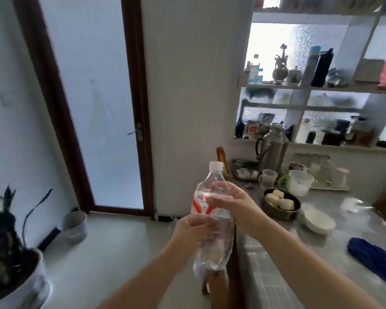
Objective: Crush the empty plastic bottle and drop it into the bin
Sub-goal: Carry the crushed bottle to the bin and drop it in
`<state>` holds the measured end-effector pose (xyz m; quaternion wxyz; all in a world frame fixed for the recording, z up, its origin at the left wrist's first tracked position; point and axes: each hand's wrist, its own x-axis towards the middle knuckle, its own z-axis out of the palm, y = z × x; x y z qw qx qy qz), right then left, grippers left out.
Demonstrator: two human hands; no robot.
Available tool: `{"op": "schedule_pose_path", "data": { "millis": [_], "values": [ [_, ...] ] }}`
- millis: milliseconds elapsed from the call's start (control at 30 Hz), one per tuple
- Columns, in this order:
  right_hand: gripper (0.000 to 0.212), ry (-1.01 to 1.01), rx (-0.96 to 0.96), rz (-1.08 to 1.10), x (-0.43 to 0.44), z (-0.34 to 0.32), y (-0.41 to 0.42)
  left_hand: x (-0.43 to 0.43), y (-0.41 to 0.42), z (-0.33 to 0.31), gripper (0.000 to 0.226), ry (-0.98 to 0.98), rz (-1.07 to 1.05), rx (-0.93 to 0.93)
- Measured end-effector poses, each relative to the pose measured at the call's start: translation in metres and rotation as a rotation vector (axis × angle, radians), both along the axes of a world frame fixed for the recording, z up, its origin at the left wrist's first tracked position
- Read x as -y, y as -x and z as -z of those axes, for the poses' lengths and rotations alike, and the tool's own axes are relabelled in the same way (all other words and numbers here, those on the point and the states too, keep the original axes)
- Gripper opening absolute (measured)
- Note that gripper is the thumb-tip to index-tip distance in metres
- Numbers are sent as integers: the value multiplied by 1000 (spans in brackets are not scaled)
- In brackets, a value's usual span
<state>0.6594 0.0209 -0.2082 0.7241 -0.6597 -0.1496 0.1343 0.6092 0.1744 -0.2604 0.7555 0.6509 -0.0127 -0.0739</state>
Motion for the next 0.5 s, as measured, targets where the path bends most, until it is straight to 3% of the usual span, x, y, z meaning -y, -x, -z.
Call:
{"op": "schedule_pose_path", "data": {
  "millis": [167, 333, 433, 500],
  "values": [
    [64, -39, -48, -144, -148, -2, -13, -151, -6, -4, 7, -82, -175, 61],
    [50, -4, -109, -277, -248, 30, -14, -265, -3, -8, 33, 18, -461, 52],
    [55, 22, -155, -326, -295, 48, -17, -313, -10, -6, 20, 16, -584, 56],
    [42, 43, -142, -386, -323, 54, -25, -335, -20, -3, 12, 38, -626, 60]
  ]
}}
